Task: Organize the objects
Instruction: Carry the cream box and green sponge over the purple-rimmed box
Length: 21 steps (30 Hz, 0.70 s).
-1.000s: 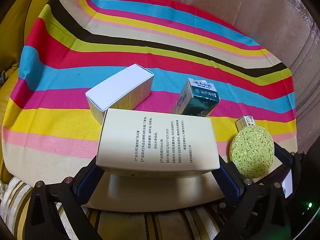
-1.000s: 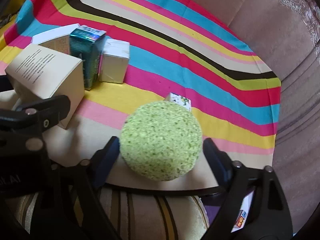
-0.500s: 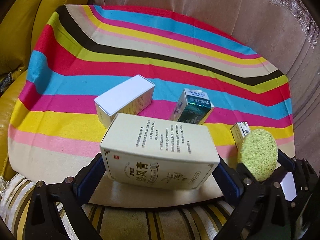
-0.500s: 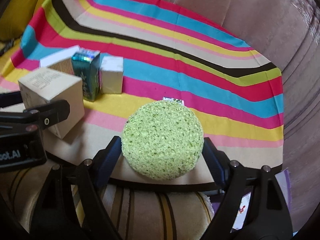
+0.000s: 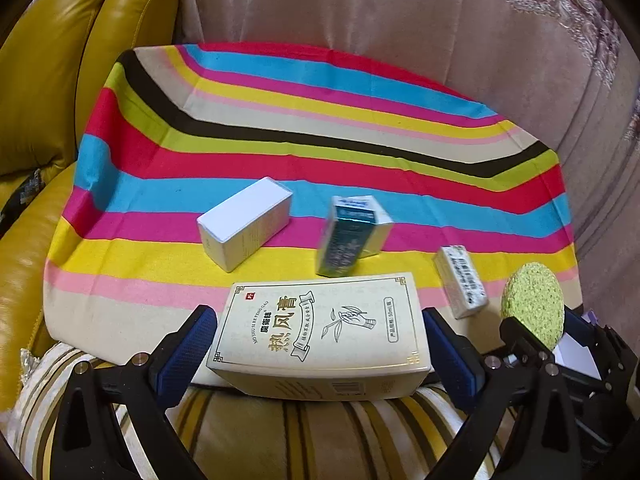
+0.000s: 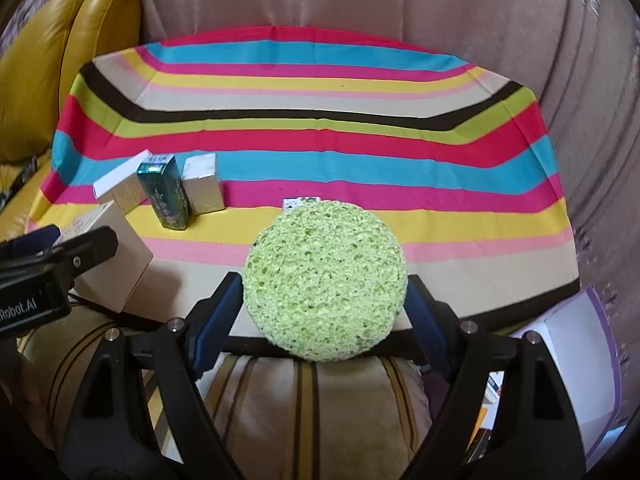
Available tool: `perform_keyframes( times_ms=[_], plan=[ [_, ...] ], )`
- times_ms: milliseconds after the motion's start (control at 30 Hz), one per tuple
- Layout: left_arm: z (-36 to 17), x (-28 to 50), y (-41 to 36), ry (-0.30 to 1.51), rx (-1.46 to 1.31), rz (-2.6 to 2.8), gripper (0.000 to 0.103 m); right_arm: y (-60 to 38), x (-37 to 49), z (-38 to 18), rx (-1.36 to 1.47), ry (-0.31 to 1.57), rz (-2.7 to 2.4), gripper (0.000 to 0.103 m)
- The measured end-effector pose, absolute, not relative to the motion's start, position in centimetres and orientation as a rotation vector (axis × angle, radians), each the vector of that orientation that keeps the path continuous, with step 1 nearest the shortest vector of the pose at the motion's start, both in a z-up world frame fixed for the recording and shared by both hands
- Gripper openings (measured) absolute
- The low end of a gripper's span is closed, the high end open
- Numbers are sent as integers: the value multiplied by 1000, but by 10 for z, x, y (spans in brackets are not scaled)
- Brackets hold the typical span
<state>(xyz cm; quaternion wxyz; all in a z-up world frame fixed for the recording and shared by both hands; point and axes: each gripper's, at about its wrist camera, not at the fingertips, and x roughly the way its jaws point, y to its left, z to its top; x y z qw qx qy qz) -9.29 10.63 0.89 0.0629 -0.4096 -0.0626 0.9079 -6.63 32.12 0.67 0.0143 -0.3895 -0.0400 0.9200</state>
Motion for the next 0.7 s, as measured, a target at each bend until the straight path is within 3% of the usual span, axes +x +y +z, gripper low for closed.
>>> perform_keyframes(
  times_ms=[400, 700],
  plan=[
    [30, -64, 149, -127, -1169, 2680, 101, 372, -29, 29, -1193, 114, 2826, 83],
    [42, -44, 212, -60, -1117, 2536, 101, 420, 5, 37, -1168, 186, 2764, 83]
  ],
)
